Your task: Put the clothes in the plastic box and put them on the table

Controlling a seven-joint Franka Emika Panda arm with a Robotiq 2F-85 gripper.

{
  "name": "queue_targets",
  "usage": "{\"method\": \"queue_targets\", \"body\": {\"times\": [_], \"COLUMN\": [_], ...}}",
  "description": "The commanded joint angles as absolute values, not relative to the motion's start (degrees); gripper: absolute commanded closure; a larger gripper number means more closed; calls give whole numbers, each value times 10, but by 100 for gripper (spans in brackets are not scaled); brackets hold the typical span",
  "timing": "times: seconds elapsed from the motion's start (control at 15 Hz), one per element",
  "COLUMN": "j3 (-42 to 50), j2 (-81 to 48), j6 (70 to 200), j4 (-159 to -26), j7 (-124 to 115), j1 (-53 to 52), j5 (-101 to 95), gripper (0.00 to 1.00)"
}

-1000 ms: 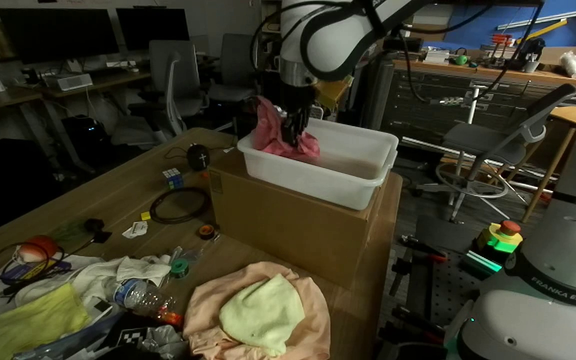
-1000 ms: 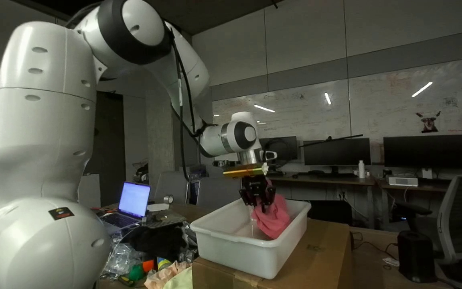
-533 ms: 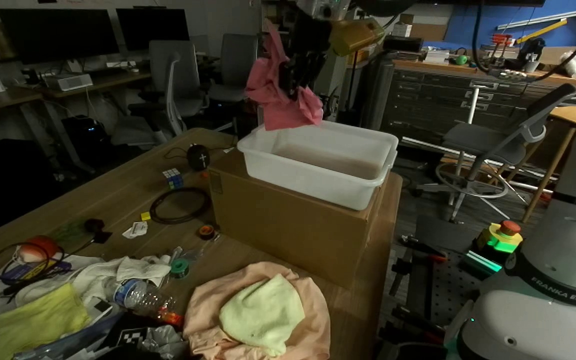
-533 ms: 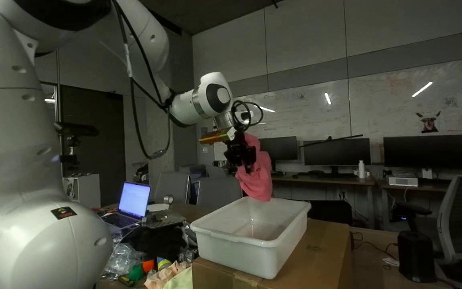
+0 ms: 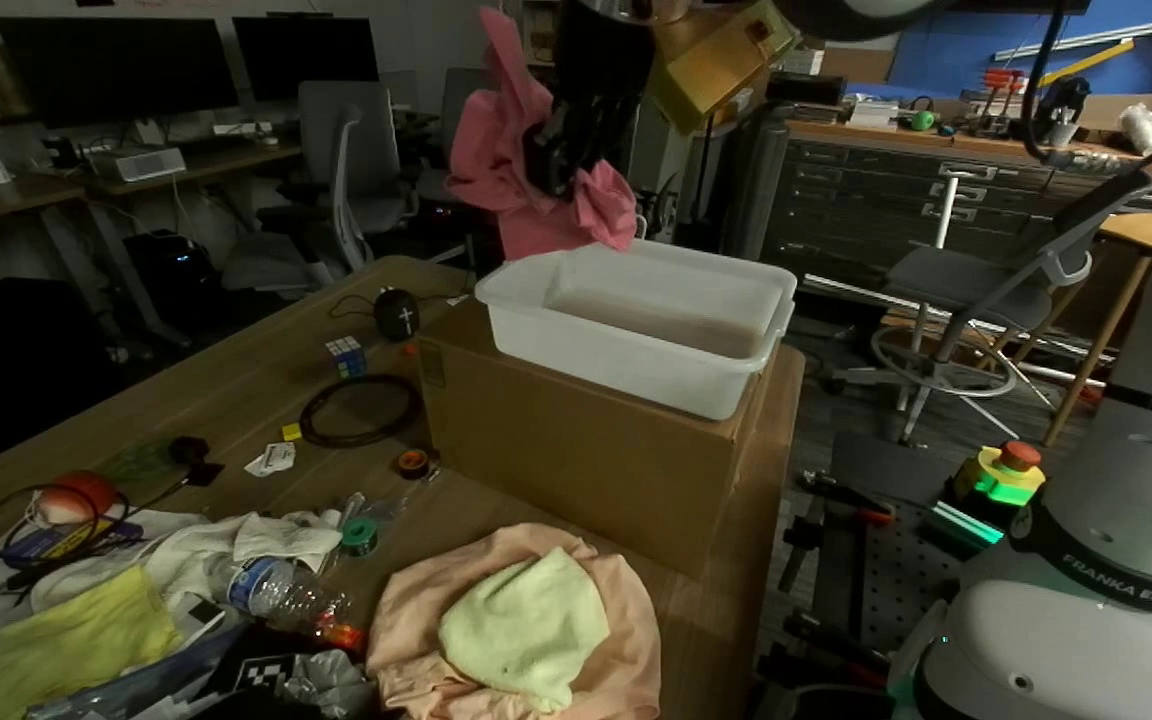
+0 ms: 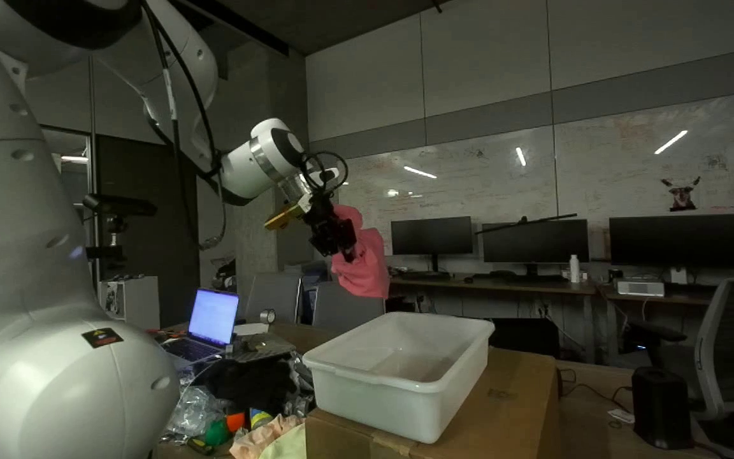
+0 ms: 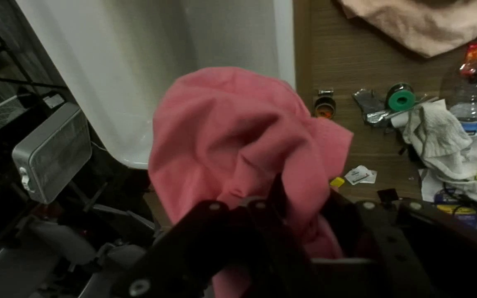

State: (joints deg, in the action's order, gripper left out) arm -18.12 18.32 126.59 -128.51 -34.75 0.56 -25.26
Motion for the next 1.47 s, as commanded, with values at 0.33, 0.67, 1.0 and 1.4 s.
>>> {"method": "queue_targets", "body": {"times": [0.33,0.67,1.0,1.4], "j3": [-241,-218,-192,-168], "j2": [62,38,36,74], "j6": [1218,1219,1178,1051], "j4": [-1175,-1173,-1183,-1209], "j7": [-391,-354,-332,-299], "j1": [-77,-107,-115,-112], "j5": [-334,-317,-293,-188], "gripper": [59,29,0,0]}}
